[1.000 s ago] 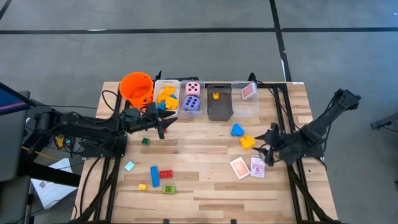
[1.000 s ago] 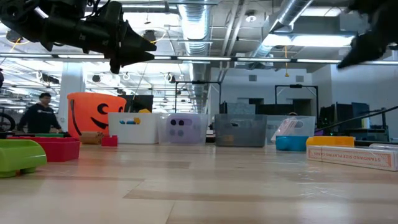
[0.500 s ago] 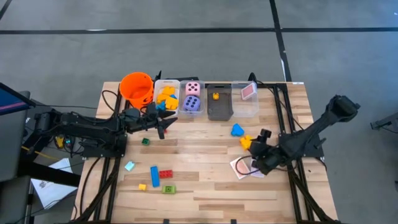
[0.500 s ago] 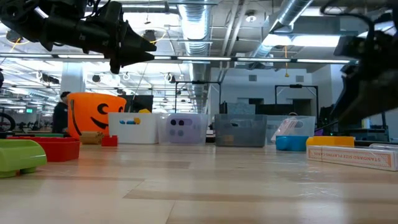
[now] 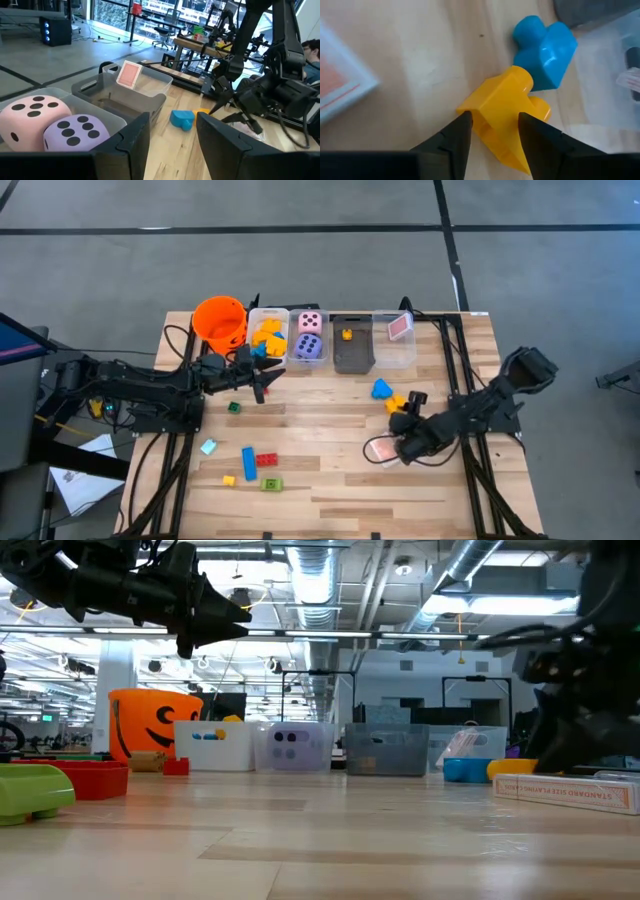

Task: Pick & Place Toys
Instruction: Put the yellow stud game piece into the white bin

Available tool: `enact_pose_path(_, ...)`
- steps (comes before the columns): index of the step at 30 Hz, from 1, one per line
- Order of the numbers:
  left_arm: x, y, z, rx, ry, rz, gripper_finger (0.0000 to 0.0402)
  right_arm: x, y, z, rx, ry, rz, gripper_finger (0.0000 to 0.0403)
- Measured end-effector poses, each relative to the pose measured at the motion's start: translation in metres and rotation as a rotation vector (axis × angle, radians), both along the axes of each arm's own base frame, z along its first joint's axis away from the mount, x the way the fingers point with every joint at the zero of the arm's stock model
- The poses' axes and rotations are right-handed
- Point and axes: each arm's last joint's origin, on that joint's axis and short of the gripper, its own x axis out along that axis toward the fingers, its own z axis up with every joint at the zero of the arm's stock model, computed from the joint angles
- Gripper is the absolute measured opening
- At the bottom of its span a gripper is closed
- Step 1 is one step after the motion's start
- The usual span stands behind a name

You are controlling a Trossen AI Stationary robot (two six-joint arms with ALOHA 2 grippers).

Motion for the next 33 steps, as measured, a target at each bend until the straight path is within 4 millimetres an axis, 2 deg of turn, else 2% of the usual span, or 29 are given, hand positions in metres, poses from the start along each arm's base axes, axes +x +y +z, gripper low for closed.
enact_pose_path(8, 0.0, 0.0, 0.0, 0.0, 0.0, 0.0, 0.0154, 0.021, -0.011, -0.004, -0.067, 0.076, -0.088, 0.0119)
enact_pose_path(11, 0.0, 0.0, 0.0, 0.0, 0.0, 0.0, 0.0154, 0.031, -0.013, 0.001, -0.065, 0.112, -0.117, 0.0084)
enact_pose_path(15, 0.0, 0.0, 0.0, 0.0, 0.0, 0.0, 0.0154, 0.044, -0.012, 0.012, -0.085, 0.133, -0.134, 0.0015)
enact_pose_path(17, 0.0, 0.0, 0.0, 0.0, 0.0, 0.0, 0.0154, 0.05, -0.01, 0.018, -0.096, 0.113, -0.145, 0.0011)
enact_pose_path(25, 0.0, 0.0, 0.0, 0.0, 0.0, 0.0, 0.0154, 0.073, 0.015, 0.062, -0.091, -0.074, -0.14, 0.0003)
enact_pose_path(30, 0.0, 0.0, 0.0, 0.0, -0.001, 0.0, 0.0154, 0.087, 0.036, 0.098, -0.151, -0.235, -0.092, 0.0002)
enact_pose_path(33, 0.0, 0.0, 0.0, 0.0, -0.001, 0.0, 0.0154, 0.094, 0.041, 0.119, -0.225, -0.325, -0.074, 0.0002)
